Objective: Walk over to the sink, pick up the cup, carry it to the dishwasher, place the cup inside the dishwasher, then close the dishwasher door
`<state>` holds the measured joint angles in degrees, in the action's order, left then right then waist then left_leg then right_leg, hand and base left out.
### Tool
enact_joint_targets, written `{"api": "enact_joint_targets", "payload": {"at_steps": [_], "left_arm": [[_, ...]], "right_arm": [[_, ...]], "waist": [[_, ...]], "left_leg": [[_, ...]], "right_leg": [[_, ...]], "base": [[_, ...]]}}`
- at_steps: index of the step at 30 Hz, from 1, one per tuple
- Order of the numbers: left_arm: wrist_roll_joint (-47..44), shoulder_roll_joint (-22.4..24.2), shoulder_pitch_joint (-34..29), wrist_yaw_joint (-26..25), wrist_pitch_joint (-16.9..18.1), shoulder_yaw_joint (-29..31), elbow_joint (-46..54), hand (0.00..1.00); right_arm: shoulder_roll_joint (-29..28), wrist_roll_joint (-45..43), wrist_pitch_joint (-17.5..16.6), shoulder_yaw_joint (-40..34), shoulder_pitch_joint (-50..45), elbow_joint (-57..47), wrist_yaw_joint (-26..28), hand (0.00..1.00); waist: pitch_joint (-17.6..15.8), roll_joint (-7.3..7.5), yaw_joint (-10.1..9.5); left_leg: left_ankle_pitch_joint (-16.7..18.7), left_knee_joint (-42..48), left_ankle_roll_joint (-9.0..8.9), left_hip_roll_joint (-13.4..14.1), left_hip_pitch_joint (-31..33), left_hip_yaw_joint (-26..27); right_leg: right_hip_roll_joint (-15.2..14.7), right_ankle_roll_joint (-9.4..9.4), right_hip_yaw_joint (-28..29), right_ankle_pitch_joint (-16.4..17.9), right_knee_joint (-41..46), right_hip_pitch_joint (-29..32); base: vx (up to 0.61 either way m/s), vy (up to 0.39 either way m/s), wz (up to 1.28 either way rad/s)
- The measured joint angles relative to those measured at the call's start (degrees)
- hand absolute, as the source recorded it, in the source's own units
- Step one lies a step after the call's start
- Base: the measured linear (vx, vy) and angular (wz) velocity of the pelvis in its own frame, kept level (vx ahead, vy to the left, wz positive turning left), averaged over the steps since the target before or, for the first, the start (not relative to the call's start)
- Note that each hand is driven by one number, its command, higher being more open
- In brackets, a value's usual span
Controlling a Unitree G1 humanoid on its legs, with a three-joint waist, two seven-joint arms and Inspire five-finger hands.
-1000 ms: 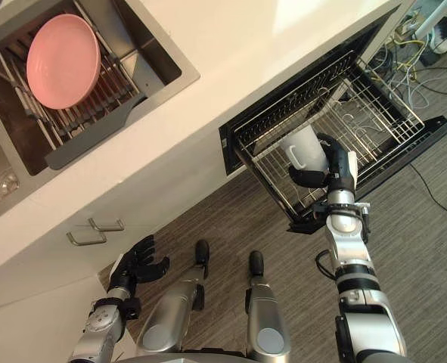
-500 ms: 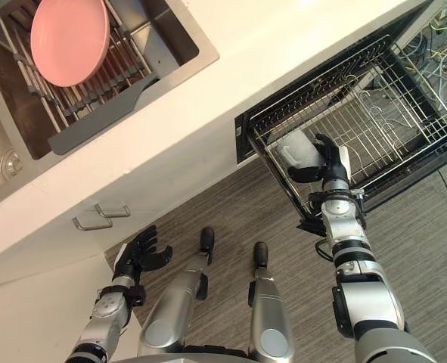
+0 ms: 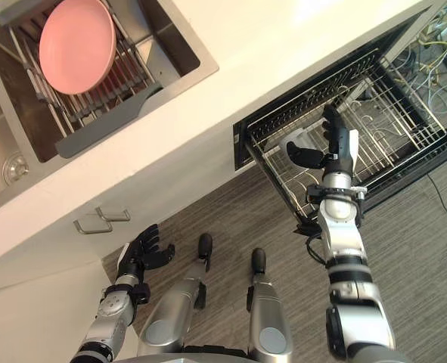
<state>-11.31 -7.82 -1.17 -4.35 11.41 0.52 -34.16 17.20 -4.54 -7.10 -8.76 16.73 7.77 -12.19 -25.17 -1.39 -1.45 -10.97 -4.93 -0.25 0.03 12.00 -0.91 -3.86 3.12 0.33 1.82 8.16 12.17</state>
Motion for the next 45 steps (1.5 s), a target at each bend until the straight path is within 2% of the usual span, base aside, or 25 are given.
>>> {"api": "enact_joint_targets", "payload": {"at_steps": [1, 5, 8, 12, 14, 15, 16, 17, 18, 19, 20, 22, 25, 26, 28, 29, 30, 31, 33, 34, 35, 36, 38, 41, 45], "left_arm": [[0.0, 0.01, -0.17, 0.0, -0.1, 0.42, 0.0, 0.9], [0.14, -0.05, -2.62, 0.17, -0.65, 2.37, -0.07, 0.9], [0.16, 0.13, -3.66, 0.61, -1.06, 2.47, -0.4, 0.9], [0.19, 1.72, -4.39, 0.69, -1.09, 3.61, -1.87, 0.9], [0.19, 2.22, -4.7, 0.67, -1.08, 3.98, -2.55, 0.9], [0.19, 2.39, -5.01, 0.69, -1.09, 3.98, -2.68, 0.9], [0.2, 2.39, -4.86, 0.72, -1.09, 3.97, -3.32, 0.9], [0.21, 2.44, -4.64, 0.72, -1.05, 3.96, -3.87, 0.9], [0.3, 2.58, -4.66, 0.71, -1.05, 3.95, -4.83, 0.9], [0.63, 2.64, -4.87, 0.67, -1.09, 3.96, -5.13, 0.9], [1.5, 2.66, -6.15, 0.61, -1.09, 3.96, -5.3, 0.9], [1.99, 2.76, -7.23, 0.57, -1.09, 3.94, -5.7, 0.9], [2.2, 2.85, -9.41, 0.47, -1.24, 4.31, -6.58, 0.9], [2.39, 2.79, -9.42, 0.47, -1.24, 4.58, -6.54, 0.9], [2.45, 2.37, -9.65, 0.27, -1.24, 4.38, -6.56, 0.9], [2.66, 1.57, -9.54, -0.05, -1.24, 3.87, -6.34, 0.9], [3.59, 0.88, -9.47, -0.42, -1.22, 3.53, -6.23, 0.9], [3.76, 0.4, -9.4, -0.62, -1.2, 3.43, -6.21, 0.9], [4.32, -0.66, -8.97, -0.71, -1.14, 3.45, -6.21, 0.9], [4.35, -0.79, -8.88, -0.71, -1.1, 3.44, -6.2, 0.9], [4.5, -1.32, -8.77, -0.7, -0.91, 3.46, -6.15, 0.9], [4.54, -1.29, -8.41, -0.7, -0.96, 3.52, -6.58, 0.9], [4.57, 0.16, -9.11, -0.65, -0.53, 3.55, -5.73, 0.9], [4.61, 0.25, -10.51, -0.69, -0.39, 5.28, -5.57, 0.9], [4.64, 0.39, -11.13, -0.69, -0.39, 5.75, -6.42, 0.9]], "right_arm": [[-0.85, 0.41, -0.09, -0.11, -1.8, -2.04, -0.11, 0.9], [-6.84, 2.66, -0.96, -0.89, -13.66, -12.29, 0.98, 0.9], [-8.71, 4.24, -1.66, -1.0, -18.92, -18.03, 1.96, 0.9], [-9.74, 4.73, -3.32, -0.47, -22.3, -23.82, 3.08, 0.9], [-9.75, 4.74, -4.57, 0.64, -22.93, -26.68, 3.28, 0.9], [-9.6, 4.74, -5.53, 1.16, -22.99, -27.87, 3.45, 0.9], [-9.44, 4.75, -5.97, 1.27, -23.0, -28.52, 3.41, 0.9], [-8.96, 4.75, -6.13, 1.27, -22.93, -28.61, 3.37, 0.9], [-7.5, 4.86, -6.17, 1.36, -22.62, -28.58, 3.37, 0.9], [-6.76, 5.03, -6.17, 1.55, -22.31, -28.53, 3.37, 0.9], [-5.34, 5.99, -6.19, 2.44, -21.01, -28.07, 3.38, 0.9], [-4.21, 7.13, -6.39, 3.3, -19.86, -27.12, 3.48, 0.9], [-3.45, 9.22, -6.41, 4.06, -17.8, -23.86, 3.92, 0.9], [-3.17, 9.39, -6.4, 4.2, -17.02, -21.94, 3.98, 0.9], [-2.13, 10.48, -6.15, 4.93, -15.66, -18.55, 4.38, 0.9], [-1.54, 11.36, -5.84, 5.07, -15.69, -17.03, 4.61, 0.9], [-1.42, 11.72, -5.42, 5.16, -16.01, -15.99, 4.88, 0.9], [-1.41, 11.76, -5.37, 5.16, -16.16, -15.71, 4.99, 0.9], [-0.53, 12.73, -5.42, 5.17, -16.21, -15.67, 5.09, 0.9], [0.01, 12.84, -5.43, 5.17, -16.2, -15.68, 5.17, 0.9], [1.14, 13.14, -5.43, 5.16, -16.35, -15.75, 5.25, 0.9], [1.62, 13.2, -5.43, 5.05, -16.47, -15.72, 5.27, 0.9], [3.23, 13.74, -5.39, 4.8, -17.37, -15.64, 5.55, 0.9], [4.1, 15.05, -5.39, 4.51, -17.71, -15.67, 6.51, 0.9], [5.81, 15.43, -5.39, 4.44, -19.22, -15.68, 8.03, 0.9]], "waist": [[0.21, 0.39, 0.23], [2.39, 3.67, 1.08], [4.57, 4.9, 1.48], [6.79, 4.8, 1.53], [7.12, 4.85, 1.32], [7.68, 4.61, 1.44], [8.19, 4.42, 1.83], [8.24, 4.36, 2.08], [8.63, 3.8, 2.16], [8.8, 3.51, 2.09], [9.03, 3.17, 1.96], [9.56, 3.04, 1.13], [10.4, 3.3, 0.65], [10.39, 3.54, 0.61], [10.57, 3.52, 0.94], [10.59, 3.55, 1.45], [10.74, 3.66, 2.71], [10.87, 3.8, 3.06], [11.83, 3.87, 4.0], [12.08, 3.98, 4.01], [12.89, 5.36, 3.99], [13.06, 5.54, 4.18], [14.51, 3.63, 3.76], [14.84, 3.07, 3.82], [14.88, 3.06, 3.78]], "left_leg": [[0.07, 0.0, 0.06, 0.0, -0.32, -0.09], [1.3, 0.01, -0.45, -0.03, -4.07, -0.3], [1.8, 0.02, -0.73, -0.08, -5.03, -1.16], [2.14, 0.51, -1.04, -0.42, -5.92, -3.57], [3.48, 3.67, -1.38, -1.01, -4.86, -5.65], [5.74, 5.81, -1.09, -1.09, -2.58, -5.62], [7.37, 7.95, -0.39, 0.77, -0.92, 0.73], [7.87, 9.32, -0.42, 2.02, -0.33, 4.18], [8.18, 12.28, -0.2, 5.11, 1.19, 11.5], [8.21, 13.49, -0.18, 6.69, 1.75, 15.16], [8.19, 15.19, -0.14, 9.09, 1.94, 22.21], [8.27, 15.26, 0.43, 8.6, 1.91, 23.42], [10.46, 16.46, 2.0, 4.97, 1.43, 23.56], [12.46, 18.19, 2.47, 3.6, 1.09, 23.4], [14.56, 19.42, 3.35, 2.22, -0.17, 23.35], [14.89, 18.68, 3.85, 1.42, -1.55, 22.37], [14.97, 17.6, 3.96, 1.05, -3.14, 20.76], [14.97, 16.99, 3.94, 0.99, -3.88, 20.18], [14.06, 15.15, 2.9, 1.19, -5.44, 18.48], [13.84, 15.17, 2.91, 1.17, -5.66, 18.29], [14.38, 17.09, 2.31, 0.25, -5.47, 17.81], [15.07, 18.07, 2.02, -0.04, -5.35, 17.08], [15.87, 18.7, 0.91, 1.92, -4.81, 15.68], [15.87, 16.76, 0.2, 3.41, -5.66, 15.57], [15.71, 14.92, -0.04, 3.32, -7.86, 15.47]], "right_leg": [[0.0, -0.04, -0.14, 0.23, 0.01, -0.38], [-0.08, -0.26, -0.52, 1.79, -0.02, -4.26], [-0.14, -0.43, -1.42, 2.54, -0.2, -5.71], [-0.44, -0.52, -4.02, 3.26, -0.65, -8.19], [-0.78, -0.76, -6.43, 4.06, -0.16, -9.53], [-1.03, -0.88, -8.52, 4.48, 0.27, -9.57], [-1.37, -0.89, -11.65, 4.57, -0.08, -10.34], [-1.61, -0.88, -13.28, 4.58, -0.42, -11.12], [-1.75, -0.71, -15.93, 4.99, -0.67, -12.23], [-1.83, -0.54, -16.92, 5.32, -0.59, -12.6], [-2.55, 0.21, -18.35, 6.01, -0.06, -13.05], [-3.78, 1.11, -18.64, 6.66, 0.21, -12.92], [-7.72, 2.19, -19.08, 9.59, 3.27, -12.88], [-9.79, 2.95, -19.1, 11.5, 6.43, -12.82], [-12.18, 2.51, -15.12, 12.17, 15.94, -9.95], [-12.39, 0.56, -10.06, 11.04, 23.29, -6.95], [-11.19, -0.2, -5.59, 11.62, 26.45, -5.76], [-10.35, -0.13, -3.78, 12.48, 26.42, -5.39], [-7.02, -0.04, 0.85, 14.06, 22.65, -2.4], [-6.34, 0.32, 1.76, 13.74, 20.25, -1.89], [-5.84, 0.69, 3.26, 7.23, 11.89, -1.96], [-6.09, 4.46, 4.13, 6.49, 11.38, -2.15], [-4.31, 3.66, 3.61, 5.22, 7.32, -4.35], [-2.56, 2.89, 3.29, 2.55, 1.17, -7.15], [-2.55, 2.87, 3.16, 1.63, -1.82, -9.91]], "base": [[0.08, -0.044, 0.08], [0.11, -0.05, 0.03], [0.08, -0.041, 0.15], [0.03, -0.029, 0.33], [-0.03, -0.025, 0.62], [-0.08, -0.014, 1.04], [-0.08, -0.015, 1.16], [-0.06, 0.015, 1.33], [-0.03, 0.036, 1.01], [-0.03, 0.088, 1.01], [0.01, 0.119, 0.59], [0.04, 0.137, 0.31], [0.11, 0.156, 0.21], [0.15, 0.161, 0.16], [0.18, 0.174, 0.11], [0.18, 0.175, 0.34], [0.18, 0.151, 0.45], [0.15, 0.024, 0.5], [0.16, -0.031, 0.41], [0.23, -0.091, 0.39], [0.2, -0.101, 0.33], [0.21, -0.112, 0.41], [0.17, -0.073, 0.1], [0.18, -0.087, -0.13], [0.07, -0.012, -0.01]]}}
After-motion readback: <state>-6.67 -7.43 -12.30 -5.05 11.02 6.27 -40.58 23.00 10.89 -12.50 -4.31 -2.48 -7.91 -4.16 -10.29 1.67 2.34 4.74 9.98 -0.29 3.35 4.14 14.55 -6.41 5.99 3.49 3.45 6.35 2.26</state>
